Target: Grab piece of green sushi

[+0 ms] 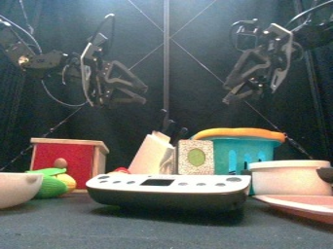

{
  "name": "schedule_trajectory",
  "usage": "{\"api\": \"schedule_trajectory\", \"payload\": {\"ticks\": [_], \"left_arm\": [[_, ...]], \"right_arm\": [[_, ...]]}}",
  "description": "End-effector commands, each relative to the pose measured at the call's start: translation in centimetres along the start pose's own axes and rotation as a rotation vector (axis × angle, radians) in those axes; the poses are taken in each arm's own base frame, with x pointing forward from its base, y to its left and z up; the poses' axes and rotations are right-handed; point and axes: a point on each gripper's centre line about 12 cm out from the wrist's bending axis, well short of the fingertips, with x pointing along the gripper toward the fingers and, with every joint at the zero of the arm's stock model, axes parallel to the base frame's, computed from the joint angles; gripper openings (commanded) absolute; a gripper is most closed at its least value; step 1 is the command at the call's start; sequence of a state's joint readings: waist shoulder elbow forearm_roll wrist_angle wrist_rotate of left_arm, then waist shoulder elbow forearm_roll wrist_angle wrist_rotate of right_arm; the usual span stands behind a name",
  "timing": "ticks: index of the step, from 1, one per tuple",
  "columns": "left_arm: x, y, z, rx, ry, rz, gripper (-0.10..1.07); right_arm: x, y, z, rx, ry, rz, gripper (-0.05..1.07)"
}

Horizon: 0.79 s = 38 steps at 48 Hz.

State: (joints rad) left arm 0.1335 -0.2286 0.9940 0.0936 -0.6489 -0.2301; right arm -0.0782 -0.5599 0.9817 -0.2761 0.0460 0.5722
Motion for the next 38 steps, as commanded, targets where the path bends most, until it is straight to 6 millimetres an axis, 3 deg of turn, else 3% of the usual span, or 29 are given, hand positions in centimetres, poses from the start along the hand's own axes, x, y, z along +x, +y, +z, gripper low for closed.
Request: {"api": "schedule_trajectory", "payload": {"ticks": [1, 9, 14, 27, 38], "left_arm": [[0.4, -2.3, 0.5, 0.014, -0.020, -0.074, 0.82], [0.6, -4.3, 0.4, 0.020, -0.018, -0.135, 0.82], [0.9, -4.9, 0.0, 0.025, -0.008, -0.152, 0.82], [4.6, -5.9, -1.5, 0.182, 0.068, -0.236, 0.83], [7.3, -3.6, -2.8, 0.217, 0.218, -0.148, 0.83]], "right_arm": [[-1.0, 0.5, -0.7, -0.007, -0.016, 0.035, 0.84], [-1.3, 1.2, -2.8, -0.048, 0.022, 0.072, 0.84], [-1.2, 1.2, -2.9, -0.074, 0.021, 0.077, 0.84], [-1.2, 1.4, -2.8, -0.136, 0.000, 0.094, 0.84], [-0.8, 1.4, -3.2, -0.148, 0.008, 0.099, 0.84]]}}
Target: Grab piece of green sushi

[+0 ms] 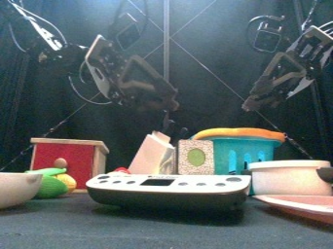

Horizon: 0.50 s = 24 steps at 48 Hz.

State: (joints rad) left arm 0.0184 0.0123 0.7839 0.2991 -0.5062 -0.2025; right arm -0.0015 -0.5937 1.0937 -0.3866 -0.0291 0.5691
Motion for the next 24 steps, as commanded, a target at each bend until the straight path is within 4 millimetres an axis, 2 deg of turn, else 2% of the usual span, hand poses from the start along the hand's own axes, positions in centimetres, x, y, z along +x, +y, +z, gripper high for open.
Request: {"api": "schedule_trajectory", "payload": {"ticks": [1, 12, 24], "left_arm": [[0.7, 1.4, 0.5, -0.006, 0.034, 0.044, 0.83], [1.7, 3.2, -0.9, 0.035, 0.102, 0.085, 0.82], [2.2, 3.4, -2.0, 0.016, 0.135, 0.094, 0.83]], "right_arm": [[0.0, 0.2, 0.6, -0.001, -0.019, 0.009, 0.84], [0.2, 0.1, 0.4, 0.005, -0.011, 0.006, 0.84], [0.3, 0.1, 0.2, 0.002, -0.001, 0.006, 0.84]]}}
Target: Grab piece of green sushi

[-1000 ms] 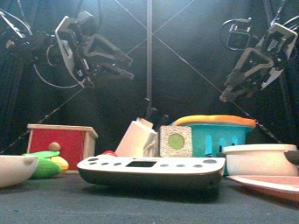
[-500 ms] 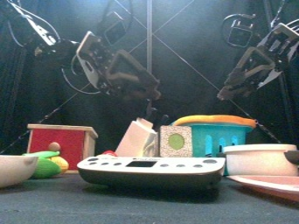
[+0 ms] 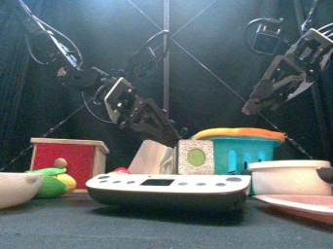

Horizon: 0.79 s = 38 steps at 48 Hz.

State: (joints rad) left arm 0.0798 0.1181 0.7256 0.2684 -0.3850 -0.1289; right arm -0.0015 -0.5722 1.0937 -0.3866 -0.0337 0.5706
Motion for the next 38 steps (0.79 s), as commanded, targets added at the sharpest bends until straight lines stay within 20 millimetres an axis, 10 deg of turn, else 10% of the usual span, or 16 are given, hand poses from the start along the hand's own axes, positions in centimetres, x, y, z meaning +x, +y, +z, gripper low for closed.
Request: {"api": "schedule_trajectory", "payload": {"ticks": [1, 38], "left_arm": [[0.00, 0.31, 1.23, -0.005, -0.034, 0.010, 0.83], [0.48, 0.26, 0.60, -0.007, -0.011, 0.009, 0.83]], "right_arm": [[-0.08, 0.17, 0.53, 0.002, -0.020, 0.008, 0.84], [-0.02, 0.11, 0.42, 0.000, -0.015, 0.006, 0.84]]}}
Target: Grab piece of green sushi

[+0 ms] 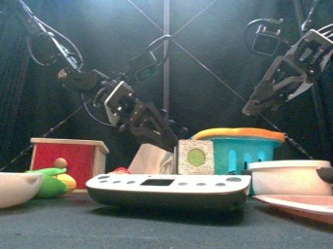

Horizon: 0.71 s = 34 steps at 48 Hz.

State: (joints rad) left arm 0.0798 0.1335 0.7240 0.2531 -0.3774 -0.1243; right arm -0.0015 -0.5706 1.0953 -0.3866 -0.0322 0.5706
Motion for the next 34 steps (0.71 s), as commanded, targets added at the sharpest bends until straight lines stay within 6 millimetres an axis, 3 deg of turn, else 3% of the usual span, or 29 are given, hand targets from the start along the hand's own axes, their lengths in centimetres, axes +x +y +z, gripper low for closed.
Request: {"api": "schedule_trajectory", "payload": {"ticks": [1, 34], "left_arm": [[0.2, 0.1, 1.1, 0.004, -0.030, 0.003, 0.83], [0.9, 0.6, 0.1, -0.001, -0.001, 0.010, 0.82]], "right_arm": [[-0.1, 0.1, 0.5, 0.000, -0.020, 0.007, 0.84], [0.2, -0.1, 0.3, 0.003, -0.007, -0.001, 0.84]]}}
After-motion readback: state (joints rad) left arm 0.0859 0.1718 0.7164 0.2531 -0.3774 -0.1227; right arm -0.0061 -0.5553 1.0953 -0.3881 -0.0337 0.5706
